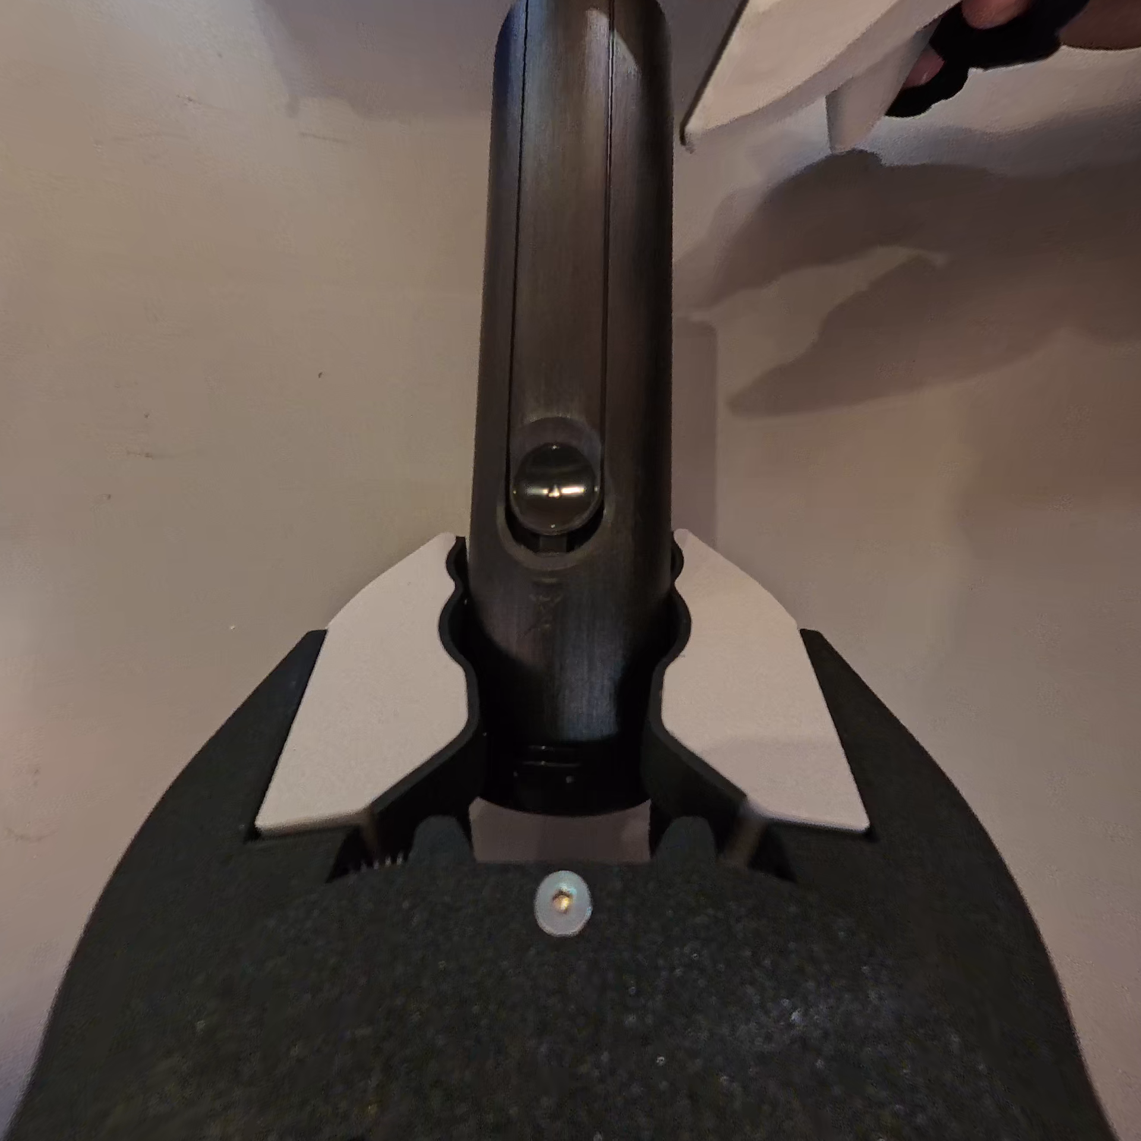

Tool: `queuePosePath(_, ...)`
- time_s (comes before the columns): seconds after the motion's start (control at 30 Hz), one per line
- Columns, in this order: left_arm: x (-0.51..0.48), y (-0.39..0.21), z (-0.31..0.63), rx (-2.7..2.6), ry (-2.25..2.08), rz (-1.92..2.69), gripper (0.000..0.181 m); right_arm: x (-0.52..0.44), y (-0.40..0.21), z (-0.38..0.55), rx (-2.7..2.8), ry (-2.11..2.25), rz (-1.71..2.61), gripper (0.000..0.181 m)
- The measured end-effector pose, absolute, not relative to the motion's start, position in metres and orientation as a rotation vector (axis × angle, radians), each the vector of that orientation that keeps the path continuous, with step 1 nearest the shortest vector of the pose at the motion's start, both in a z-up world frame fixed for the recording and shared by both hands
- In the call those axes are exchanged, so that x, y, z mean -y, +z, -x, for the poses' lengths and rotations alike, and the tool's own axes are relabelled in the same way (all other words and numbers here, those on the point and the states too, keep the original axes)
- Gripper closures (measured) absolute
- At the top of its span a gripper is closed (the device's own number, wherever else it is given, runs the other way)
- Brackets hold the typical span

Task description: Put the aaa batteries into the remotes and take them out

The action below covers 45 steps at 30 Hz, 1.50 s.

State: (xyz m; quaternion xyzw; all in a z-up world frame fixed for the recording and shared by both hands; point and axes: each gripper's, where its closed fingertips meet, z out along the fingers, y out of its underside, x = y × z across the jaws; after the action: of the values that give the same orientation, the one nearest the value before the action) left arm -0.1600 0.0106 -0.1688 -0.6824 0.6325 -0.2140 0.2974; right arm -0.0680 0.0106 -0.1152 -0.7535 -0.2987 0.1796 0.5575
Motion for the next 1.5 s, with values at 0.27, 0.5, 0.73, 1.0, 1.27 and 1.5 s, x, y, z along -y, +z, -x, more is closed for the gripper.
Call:
queuePosePath(0.27,-0.011,-0.170,0.160,-1.690,-0.566,1.821,0.121,-0.010,-0.117,0.069,0.717,0.443,1.786,0.133)
queuePosePath(0.5,-0.011,-0.171,0.162,-1.715,-0.553,1.809,0.122,-0.009,-0.119,0.069,0.755,0.407,1.784,0.137)
queuePosePath(0.73,-0.012,-0.171,0.163,-1.727,-0.534,1.818,0.122,-0.009,-0.122,0.071,0.779,0.410,1.796,0.132)
queuePosePath(1.0,-0.012,-0.175,0.163,-1.717,-0.568,1.826,0.122,-0.007,-0.122,0.074,0.776,0.483,1.801,0.127)
queuePosePath(1.27,-0.017,-0.176,0.163,-1.707,-0.551,1.828,0.122,-0.013,-0.127,0.071,0.833,0.410,1.806,0.131)
queuePosePath(1.5,-0.019,-0.178,0.164,-1.673,-0.554,1.831,0.122,-0.024,-0.097,0.049,0.587,0.665,1.770,0.159)
